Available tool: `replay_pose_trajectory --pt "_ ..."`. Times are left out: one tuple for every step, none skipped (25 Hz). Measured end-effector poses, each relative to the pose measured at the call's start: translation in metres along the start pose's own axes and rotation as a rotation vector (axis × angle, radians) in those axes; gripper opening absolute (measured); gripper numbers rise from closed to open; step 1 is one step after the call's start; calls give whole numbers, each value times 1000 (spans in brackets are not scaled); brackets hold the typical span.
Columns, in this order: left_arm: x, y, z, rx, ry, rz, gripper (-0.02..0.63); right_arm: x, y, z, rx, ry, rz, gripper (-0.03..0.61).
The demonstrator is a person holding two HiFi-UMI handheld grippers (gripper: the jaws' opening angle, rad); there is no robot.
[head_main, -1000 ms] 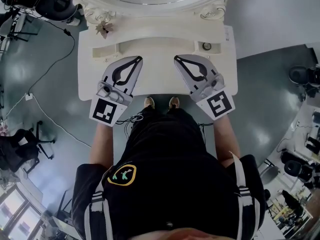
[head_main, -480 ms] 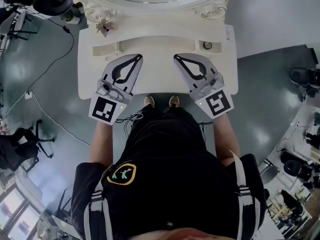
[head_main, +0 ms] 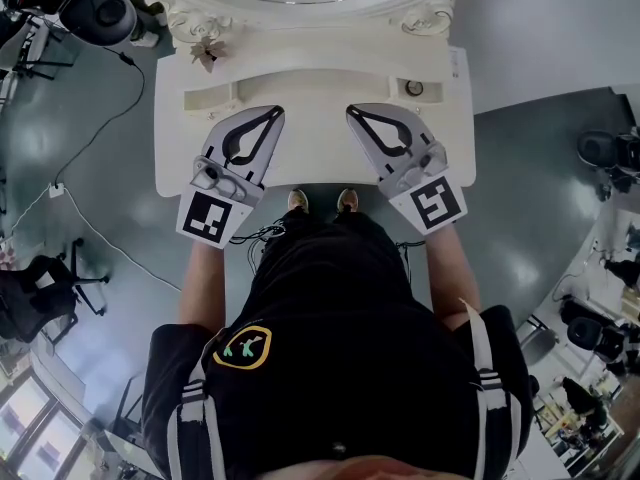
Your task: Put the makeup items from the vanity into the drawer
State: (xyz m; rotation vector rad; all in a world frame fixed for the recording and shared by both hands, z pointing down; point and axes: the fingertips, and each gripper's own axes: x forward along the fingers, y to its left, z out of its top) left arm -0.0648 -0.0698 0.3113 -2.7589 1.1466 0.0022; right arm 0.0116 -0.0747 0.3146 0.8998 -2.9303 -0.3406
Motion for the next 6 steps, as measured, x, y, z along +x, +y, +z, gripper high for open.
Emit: replay_pose_trajectory --pt "0 0 -1 -1 1 0 18 0 0 -1 0 2 0 20" --pt "0 0 -1 0 2 1 18 0 0 -1 1 3 -1 20" --pt "0 0 -1 1 2 1 18 0 0 -2 2 4 -1 20" --pt "0 1 -1 2 1 1 18 0 0 -2 3 3 -1 20" --pt "0 1 -1 3 -1 1 18 1 0 -2 4 2 -1 20" --pt "0 1 -1 4 -2 1 18 1 -1 -2 5 1 -1 20"
